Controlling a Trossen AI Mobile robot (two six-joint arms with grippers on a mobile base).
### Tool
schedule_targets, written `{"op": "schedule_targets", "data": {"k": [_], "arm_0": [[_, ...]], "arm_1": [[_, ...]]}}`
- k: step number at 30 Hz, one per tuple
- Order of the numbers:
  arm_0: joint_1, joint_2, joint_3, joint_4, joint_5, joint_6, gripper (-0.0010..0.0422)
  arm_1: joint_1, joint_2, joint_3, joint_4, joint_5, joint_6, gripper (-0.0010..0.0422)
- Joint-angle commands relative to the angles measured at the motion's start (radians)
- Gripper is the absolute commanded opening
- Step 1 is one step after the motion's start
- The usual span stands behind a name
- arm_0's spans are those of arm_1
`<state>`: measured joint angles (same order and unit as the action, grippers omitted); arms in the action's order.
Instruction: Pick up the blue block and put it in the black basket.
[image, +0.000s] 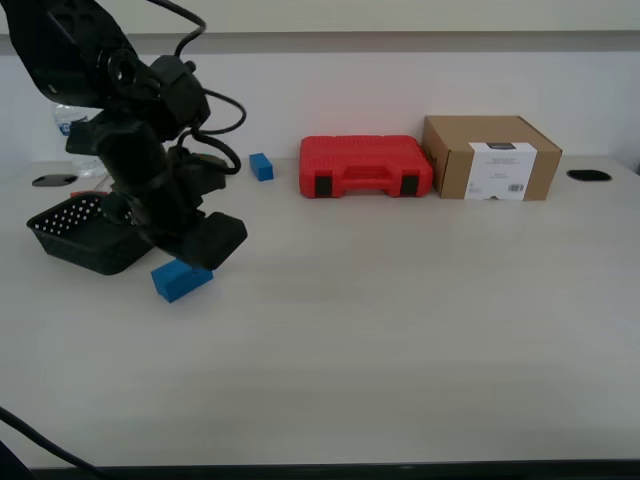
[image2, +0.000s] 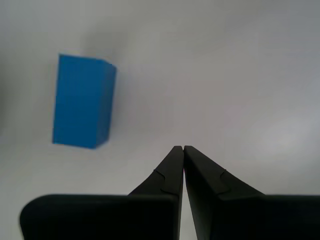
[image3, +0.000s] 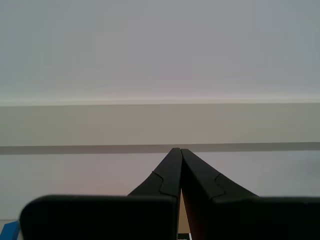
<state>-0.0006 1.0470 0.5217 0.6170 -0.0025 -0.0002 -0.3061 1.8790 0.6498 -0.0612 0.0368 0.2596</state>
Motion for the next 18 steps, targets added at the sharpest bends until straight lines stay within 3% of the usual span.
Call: {"op": "schedule_targets", "data": {"k": [1,5,8,11,15,18], "arm_0": [[0.001,0.0,0.002,0.003,0.0,0.0,0.0],[0.001,0.0,0.002,0.003,0.0,0.0,0.0],[0.001,0.0,0.002,0.003,0.0,0.0,0.0],[0.0,0.0,0.002,0.003,0.0,0.0,0.0],[0.001,0.0,0.002,0.003,0.0,0.0,0.0],[0.001,0.0,0.002,0.003,0.0,0.0,0.0]], "arm_1": [[-0.005,0.063,0.042,-0.001,-0.052,0.048,0.0],[0.005,0.188,0.119,-0.098,-0.087,0.121,0.0],[0.006,0.252,0.195,-0.137,-0.162,0.225,0.0002],[0.01,0.291,0.268,-0.211,-0.219,0.24,0.0022],[0.027,0.328,0.336,-0.309,-0.22,0.247,0.011],[0.047,0.325,0.338,-0.303,-0.229,0.265,0.023]]}}
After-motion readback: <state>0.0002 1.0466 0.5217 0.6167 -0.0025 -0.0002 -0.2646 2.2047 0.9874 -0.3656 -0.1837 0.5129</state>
